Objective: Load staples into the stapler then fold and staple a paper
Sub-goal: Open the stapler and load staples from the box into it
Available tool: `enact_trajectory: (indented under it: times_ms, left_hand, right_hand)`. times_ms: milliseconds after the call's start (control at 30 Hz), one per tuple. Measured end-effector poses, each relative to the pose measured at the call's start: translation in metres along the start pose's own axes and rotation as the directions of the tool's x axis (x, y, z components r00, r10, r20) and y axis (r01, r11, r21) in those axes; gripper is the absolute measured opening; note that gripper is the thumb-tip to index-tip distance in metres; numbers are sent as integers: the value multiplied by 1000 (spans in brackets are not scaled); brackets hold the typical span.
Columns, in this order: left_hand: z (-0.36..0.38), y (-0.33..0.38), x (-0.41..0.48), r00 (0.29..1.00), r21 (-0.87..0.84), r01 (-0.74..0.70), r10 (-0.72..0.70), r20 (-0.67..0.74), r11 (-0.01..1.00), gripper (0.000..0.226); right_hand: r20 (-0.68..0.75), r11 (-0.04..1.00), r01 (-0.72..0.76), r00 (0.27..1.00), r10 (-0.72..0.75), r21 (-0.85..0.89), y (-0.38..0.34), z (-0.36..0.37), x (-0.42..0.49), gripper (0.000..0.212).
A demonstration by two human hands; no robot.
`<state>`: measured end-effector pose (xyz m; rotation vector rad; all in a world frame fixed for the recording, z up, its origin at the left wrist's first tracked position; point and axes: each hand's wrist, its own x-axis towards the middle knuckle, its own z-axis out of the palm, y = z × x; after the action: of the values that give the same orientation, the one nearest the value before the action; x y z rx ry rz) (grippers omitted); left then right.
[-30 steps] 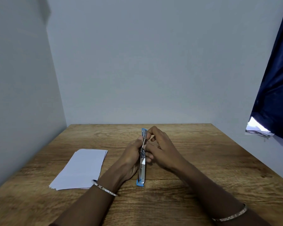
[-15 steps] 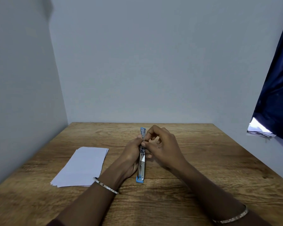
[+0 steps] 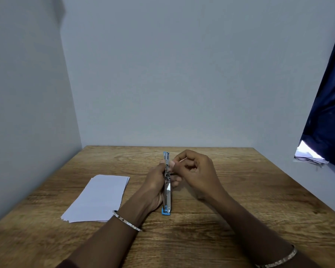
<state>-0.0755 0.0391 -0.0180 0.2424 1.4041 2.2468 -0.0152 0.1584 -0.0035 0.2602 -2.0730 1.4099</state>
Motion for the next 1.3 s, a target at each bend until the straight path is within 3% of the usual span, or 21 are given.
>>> enact_trajectory:
  times_ms: [67, 133, 333, 567, 767, 933, 1300]
  left_hand:
    - [0, 0, 2, 1000, 61, -10, 9, 12, 998, 48]
    - [0, -1, 2, 999, 92, -24, 21, 34, 995, 46]
    - [0, -3, -1, 985, 226, -122, 90, 147, 966, 52]
    - [-5, -5, 0, 949, 321, -252, 167, 268, 913, 43]
    - [-10, -6, 2, 916, 501, -393, 277, 291, 771, 45]
    - [-12, -5, 2, 922, 481, -377, 271, 276, 791, 42]
    - [-11, -5, 1, 939, 480, -324, 218, 265, 815, 45]
  right_hand:
    - [-75, 998, -46, 996, 48, 37, 4, -4, 3, 11]
    - [-113, 997, -69, 992, 63, -46, 12, -11, 7, 8]
    - [68, 971, -236, 970, 234, 33, 22, -15, 8, 27]
    - [82, 979, -203, 976, 202, 3, 26, -19, 10, 28]
    - [50, 984, -173, 983, 175, -33, 24, -15, 9, 30]
    - [16, 993, -67, 997, 69, -99, 21, -10, 5, 23]
    - [7, 985, -68, 998, 70, -160, 24, -14, 5, 18]
